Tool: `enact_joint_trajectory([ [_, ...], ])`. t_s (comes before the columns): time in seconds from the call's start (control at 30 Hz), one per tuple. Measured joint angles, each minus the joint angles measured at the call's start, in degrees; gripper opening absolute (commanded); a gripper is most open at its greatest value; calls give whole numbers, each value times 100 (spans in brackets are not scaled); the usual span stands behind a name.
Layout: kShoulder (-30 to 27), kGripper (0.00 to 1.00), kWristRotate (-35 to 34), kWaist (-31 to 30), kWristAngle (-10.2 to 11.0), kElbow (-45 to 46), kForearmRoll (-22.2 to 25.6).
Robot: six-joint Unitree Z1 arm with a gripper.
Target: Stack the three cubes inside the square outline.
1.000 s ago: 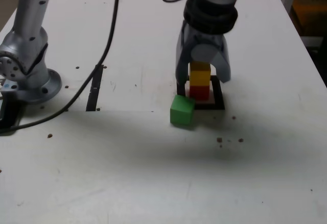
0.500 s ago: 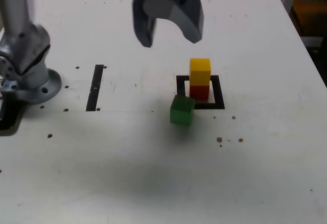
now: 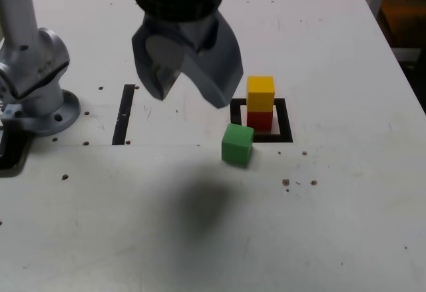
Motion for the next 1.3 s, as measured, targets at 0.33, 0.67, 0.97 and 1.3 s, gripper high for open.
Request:
enact_joint_trajectory([
  [0.33,708,75,598,-44,-417,288,-1000],
  [0.67,1083,75,851,-39,-590,323,-1356],
  [0.97,1148,75,879,276,-745,687,-1579],
  [1.3,1413,75,1066,438,-946,527,-1672],
])
